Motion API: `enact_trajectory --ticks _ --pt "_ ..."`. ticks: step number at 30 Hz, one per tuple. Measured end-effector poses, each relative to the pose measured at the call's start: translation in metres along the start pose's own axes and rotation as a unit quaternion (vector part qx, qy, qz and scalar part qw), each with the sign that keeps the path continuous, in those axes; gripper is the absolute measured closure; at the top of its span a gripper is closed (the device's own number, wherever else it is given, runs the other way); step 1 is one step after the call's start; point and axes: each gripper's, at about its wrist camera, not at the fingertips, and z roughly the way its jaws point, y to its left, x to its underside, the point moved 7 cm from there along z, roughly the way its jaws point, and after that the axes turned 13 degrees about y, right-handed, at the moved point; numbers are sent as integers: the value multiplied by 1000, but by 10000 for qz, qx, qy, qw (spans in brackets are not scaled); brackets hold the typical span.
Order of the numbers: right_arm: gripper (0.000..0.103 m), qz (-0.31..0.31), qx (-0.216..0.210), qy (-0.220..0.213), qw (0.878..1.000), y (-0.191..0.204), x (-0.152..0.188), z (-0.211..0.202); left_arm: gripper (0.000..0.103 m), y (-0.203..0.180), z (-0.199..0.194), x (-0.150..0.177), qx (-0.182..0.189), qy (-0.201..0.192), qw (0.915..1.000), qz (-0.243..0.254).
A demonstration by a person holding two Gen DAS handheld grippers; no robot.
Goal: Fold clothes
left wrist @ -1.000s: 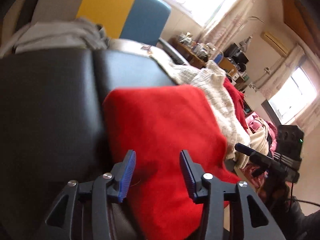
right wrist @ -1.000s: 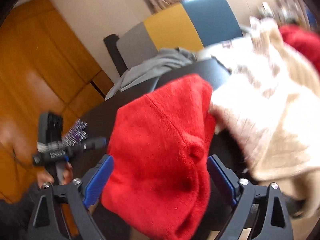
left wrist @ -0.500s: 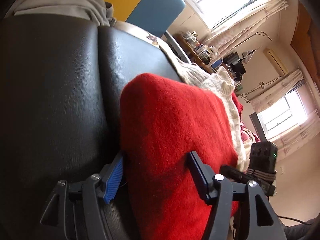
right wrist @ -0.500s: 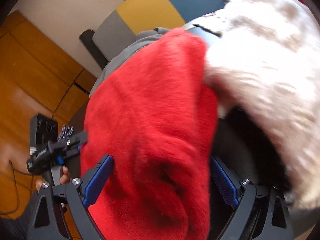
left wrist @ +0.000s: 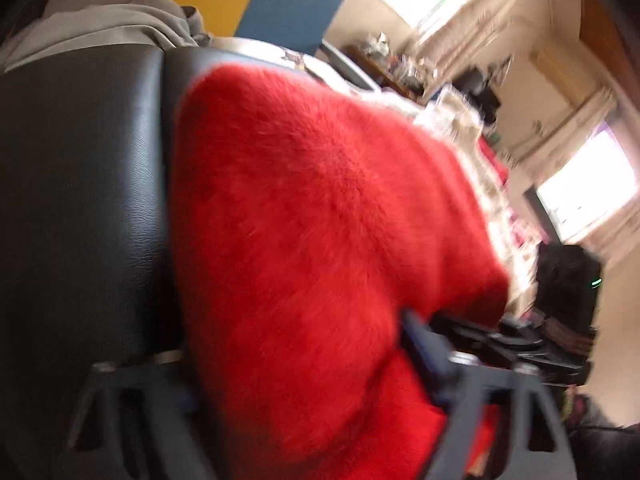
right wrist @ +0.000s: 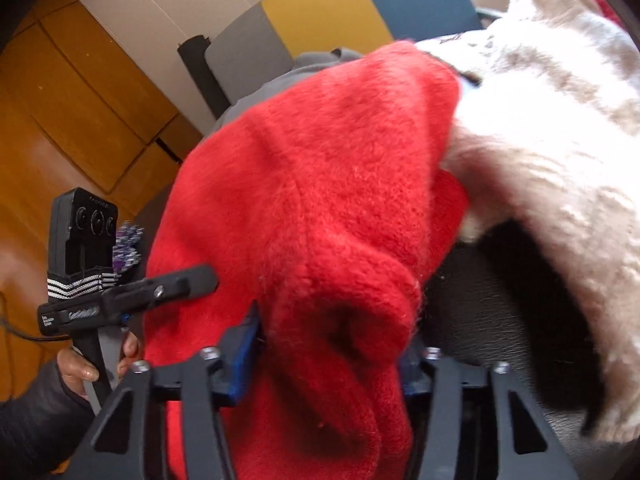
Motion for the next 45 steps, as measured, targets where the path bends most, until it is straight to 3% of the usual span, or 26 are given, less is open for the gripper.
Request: enact_trajectory --ticks 6,11,17,20,23,26,28,30,32,36,38,41,43,45 --pt "61 -549 -485 336 9967 52 -12 13 62 11 -68 27 -102 -814 9965 -184" --pt "61 -1434 -1032 624 9823 143 -41 48 62 69 -161 59 -372 -1735 9803 -870" --pt "61 -2808 -1792 914 9384 310 -85 111 62 158 -312 101 -1268 -2912 9327 -1707" --pt "61 -3264 -2162 1021 9145 395 -100 143 62 204 -382 119 -1612 -3256 9092 -2032" --pt "61 -3479 -2249 1189 9024 462 -111 187 61 260 -427 134 -1816 -3414 8868 -2533" --pt "60 -3579 -2205 1493 8950 513 -116 240 61 329 -423 153 -1752 -3281 8639 -3395" --pt "59 -3632 -1822 1948 8927 522 -107 295 61 373 -400 176 -1683 -3041 8475 -4011" --pt "50 -3613 -1390 2459 8886 511 -87 346 58 416 -377 200 -1607 -2788 8271 -4609" --pt "44 -3414 -1720 2486 8900 500 -83 359 57 420 -372 211 -1332 -3084 8207 -4622" --pt "41 -3481 -1915 2463 8840 491 -89 346 55 406 -376 206 -1608 -2950 8297 -4458" --pt "34 -3488 -1884 2416 8857 487 -94 334 55 394 -385 201 -1803 -2857 8348 -4347" --pt "31 -3697 -1663 1773 8968 486 -111 296 54 379 -396 200 -2371 -2625 8335 -4245" --pt "30 -3891 -1421 1097 9035 489 -133 266 53 370 -401 201 -2752 -2453 8282 -4220" --pt "29 -4173 -1476 497 8953 490 -146 230 53 363 -407 205 -3061 -2349 8213 -4203"
